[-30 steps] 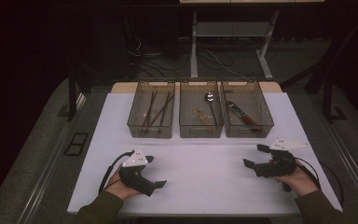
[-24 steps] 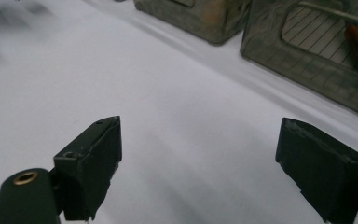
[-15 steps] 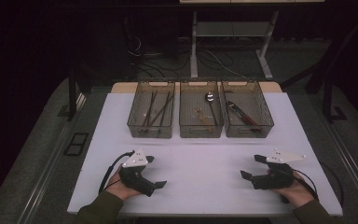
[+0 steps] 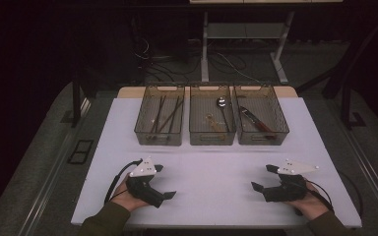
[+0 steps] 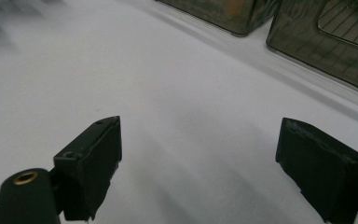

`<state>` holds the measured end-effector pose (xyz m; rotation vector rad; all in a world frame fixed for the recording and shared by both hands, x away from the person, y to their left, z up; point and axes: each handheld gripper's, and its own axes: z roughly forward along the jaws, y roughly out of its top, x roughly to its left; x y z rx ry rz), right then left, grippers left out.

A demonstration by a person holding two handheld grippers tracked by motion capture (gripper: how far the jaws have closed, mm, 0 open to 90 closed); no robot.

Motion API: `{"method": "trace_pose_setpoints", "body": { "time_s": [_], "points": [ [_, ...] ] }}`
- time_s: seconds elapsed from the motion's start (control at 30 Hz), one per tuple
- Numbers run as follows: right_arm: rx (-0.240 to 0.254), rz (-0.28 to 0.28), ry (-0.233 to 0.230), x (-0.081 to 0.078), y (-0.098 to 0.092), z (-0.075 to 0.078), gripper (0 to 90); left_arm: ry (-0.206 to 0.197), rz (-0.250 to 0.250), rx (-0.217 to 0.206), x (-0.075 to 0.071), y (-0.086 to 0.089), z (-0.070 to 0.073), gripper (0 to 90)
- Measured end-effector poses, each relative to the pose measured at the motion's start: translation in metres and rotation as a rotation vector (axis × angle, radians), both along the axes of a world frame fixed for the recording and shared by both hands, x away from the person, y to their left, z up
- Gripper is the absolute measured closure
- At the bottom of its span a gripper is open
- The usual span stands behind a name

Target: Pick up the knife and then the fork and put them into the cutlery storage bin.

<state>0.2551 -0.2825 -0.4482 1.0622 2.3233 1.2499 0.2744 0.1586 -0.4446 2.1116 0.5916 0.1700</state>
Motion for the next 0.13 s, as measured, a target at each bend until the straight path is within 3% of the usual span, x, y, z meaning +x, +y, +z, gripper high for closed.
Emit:
{"method": "trace_pose_setpoints", "body": {
  "time_s": [0.13],
  "points": [
    [-0.011, 0.006, -0.002, 0.0005, 0.0010, -0.0006, 14.4, 0.000, 0.000, 0.001, 0.0001, 0.0000, 0.0000, 0.0]
  ]
}}
